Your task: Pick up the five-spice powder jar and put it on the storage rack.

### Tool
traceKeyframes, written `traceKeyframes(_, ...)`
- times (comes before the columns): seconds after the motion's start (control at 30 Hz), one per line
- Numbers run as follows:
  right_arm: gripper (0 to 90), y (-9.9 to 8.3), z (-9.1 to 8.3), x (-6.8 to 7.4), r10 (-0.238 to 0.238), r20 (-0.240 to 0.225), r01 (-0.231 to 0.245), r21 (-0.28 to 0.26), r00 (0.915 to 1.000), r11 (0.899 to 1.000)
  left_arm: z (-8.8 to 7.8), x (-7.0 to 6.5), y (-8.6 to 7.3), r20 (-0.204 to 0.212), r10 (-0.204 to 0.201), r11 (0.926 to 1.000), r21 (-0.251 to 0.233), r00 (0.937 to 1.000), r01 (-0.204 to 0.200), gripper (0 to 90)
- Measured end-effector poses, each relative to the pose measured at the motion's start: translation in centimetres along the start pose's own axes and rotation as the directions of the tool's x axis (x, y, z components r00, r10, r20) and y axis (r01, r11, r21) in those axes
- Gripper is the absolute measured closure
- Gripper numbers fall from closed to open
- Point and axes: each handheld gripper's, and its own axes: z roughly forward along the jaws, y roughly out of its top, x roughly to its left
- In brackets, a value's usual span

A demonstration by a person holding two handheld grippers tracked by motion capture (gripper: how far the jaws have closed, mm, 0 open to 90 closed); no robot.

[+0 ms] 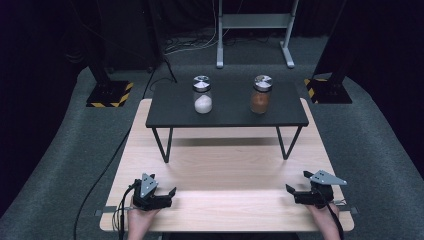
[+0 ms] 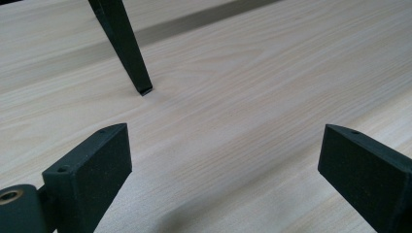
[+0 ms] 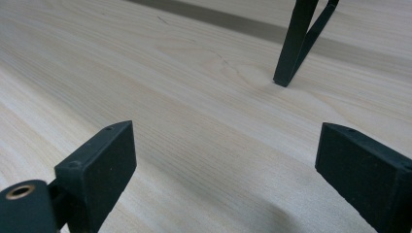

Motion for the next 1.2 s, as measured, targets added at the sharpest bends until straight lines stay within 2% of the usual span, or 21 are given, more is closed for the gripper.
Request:
traceKeyframes(0.77, 6.2, 0.04, 0.01, 0.04, 0.0, 0.002, 0.0, 0.002, 1.0, 1.0, 0.39, 0.13, 0.75, 0.009, -0.004, 0.999, 0.045, 1.0, 0.003, 3.4)
traceKeyframes(1.2, 6.2, 0.03, 0.01, 0.04, -0.001, 0.002, 0.001, 0.002, 1.0, 1.0, 0.45, 0.16, 0.86, 0.009, -0.007, 0.9987, 0.051, 0.9999, 0.007, 3.4)
